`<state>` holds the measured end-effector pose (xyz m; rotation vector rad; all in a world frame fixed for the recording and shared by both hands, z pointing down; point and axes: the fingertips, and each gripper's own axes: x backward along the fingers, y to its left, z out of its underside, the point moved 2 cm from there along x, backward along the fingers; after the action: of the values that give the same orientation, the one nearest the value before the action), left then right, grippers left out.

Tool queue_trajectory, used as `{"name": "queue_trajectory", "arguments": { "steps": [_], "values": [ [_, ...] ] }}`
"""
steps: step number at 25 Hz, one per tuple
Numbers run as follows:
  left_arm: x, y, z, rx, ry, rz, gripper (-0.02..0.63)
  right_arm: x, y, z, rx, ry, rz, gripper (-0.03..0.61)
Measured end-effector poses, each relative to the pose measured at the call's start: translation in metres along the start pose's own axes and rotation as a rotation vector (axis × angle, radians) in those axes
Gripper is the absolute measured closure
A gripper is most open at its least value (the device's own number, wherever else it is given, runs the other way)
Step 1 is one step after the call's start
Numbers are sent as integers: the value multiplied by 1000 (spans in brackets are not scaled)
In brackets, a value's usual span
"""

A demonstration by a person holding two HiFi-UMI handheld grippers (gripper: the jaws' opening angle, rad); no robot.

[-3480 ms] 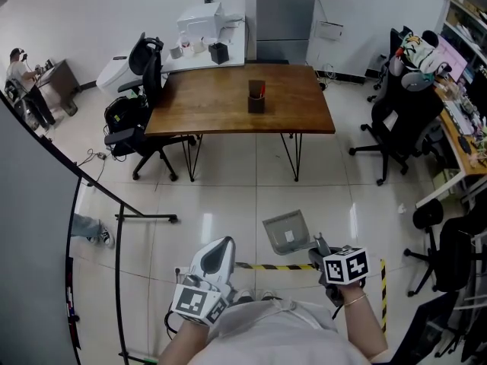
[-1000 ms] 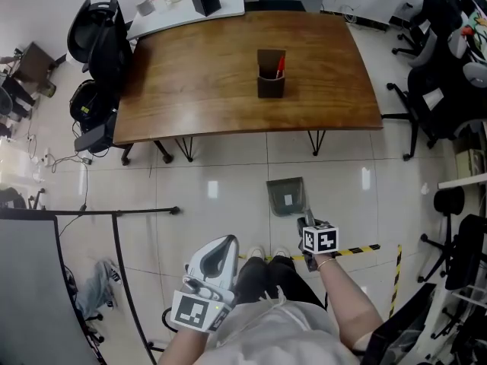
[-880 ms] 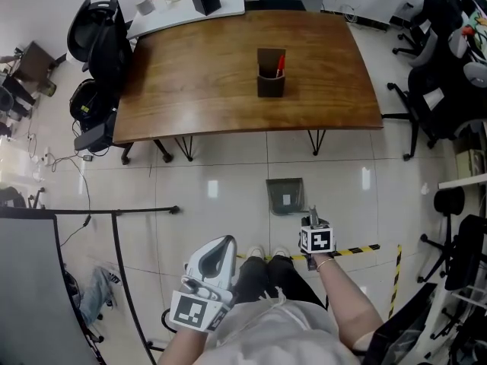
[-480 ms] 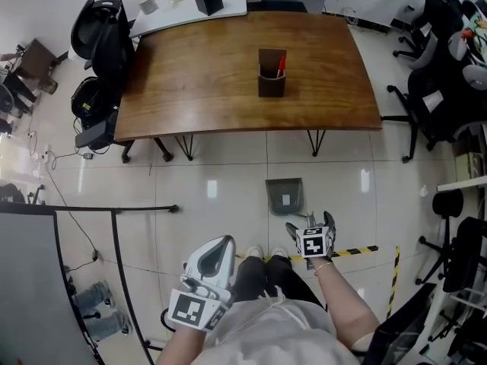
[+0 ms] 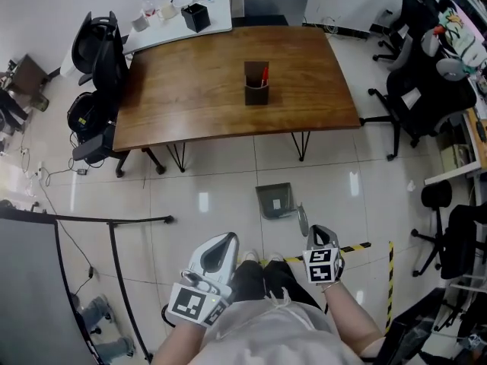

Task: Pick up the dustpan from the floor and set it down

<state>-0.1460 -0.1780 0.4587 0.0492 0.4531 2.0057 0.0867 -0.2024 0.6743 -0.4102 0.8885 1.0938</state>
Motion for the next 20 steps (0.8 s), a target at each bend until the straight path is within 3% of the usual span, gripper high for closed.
{"name": "queue_trajectory", "arguments": {
  "steps": [6, 13, 17, 20],
  "values": [
    [37, -51, -11, -70, -70, -25, 600, 99, -10, -6, -40, -143, -16, 577],
    [114, -151, 14, -120, -127, -93, 600, 245, -11, -4, -9, -490, -92, 577],
    [158, -202, 27, -115, -139, -142, 600, 331, 3, 0, 67, -688, -144, 577],
    [187, -233, 29, -153, -149, -150, 600, 378, 18, 12, 115, -780, -155, 577]
  ]
}}
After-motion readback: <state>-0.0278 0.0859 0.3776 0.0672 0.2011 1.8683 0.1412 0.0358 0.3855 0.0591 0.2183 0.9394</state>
